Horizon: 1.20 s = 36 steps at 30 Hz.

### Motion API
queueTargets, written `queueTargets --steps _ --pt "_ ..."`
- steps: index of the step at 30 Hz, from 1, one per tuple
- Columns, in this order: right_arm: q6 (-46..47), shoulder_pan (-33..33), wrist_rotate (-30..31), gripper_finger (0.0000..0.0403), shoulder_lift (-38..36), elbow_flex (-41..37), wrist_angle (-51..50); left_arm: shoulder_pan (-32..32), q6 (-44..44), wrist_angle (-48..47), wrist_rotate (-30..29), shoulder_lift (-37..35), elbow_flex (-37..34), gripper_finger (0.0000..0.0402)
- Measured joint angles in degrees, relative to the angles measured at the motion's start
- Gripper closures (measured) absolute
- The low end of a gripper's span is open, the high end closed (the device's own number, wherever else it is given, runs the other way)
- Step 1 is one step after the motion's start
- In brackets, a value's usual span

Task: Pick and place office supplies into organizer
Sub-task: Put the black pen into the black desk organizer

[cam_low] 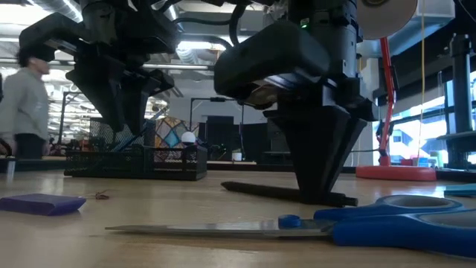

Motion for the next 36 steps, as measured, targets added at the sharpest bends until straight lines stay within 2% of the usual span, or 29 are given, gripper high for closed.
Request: queueTargets --steps 9,16,23,30,36 --pt "-3.14 0.16 2.22 0.0353 0.42 2.57 -3.75 0.00 0.00 -0.10 0.00 0.00 0.00 0.0268" --pt "-6.13 0.24 4.85 0.0352 1.19 9.47 -13.02 0.00 -0.42 -1.46 0.00 -0.63 0.00 0.0268" --pt "-6.56 0.17 5.63 0.0352 1.01 13.60 -21.96 0.00 0.09 -0.24 -0.05 -4.82 0.00 0.0268" --pt "-7.47 0.15 5.94 0.0351 0.86 20.98 -33.85 -2.39 9.90 1.95 -5.48 -9.62 0.00 0.0267" --pt "-10.43 0.02 6.49 0.0351 -1.88 24.46 -33.45 -7.05 10.50 1.64 -13.14 -12.57 0.00 0.0267"
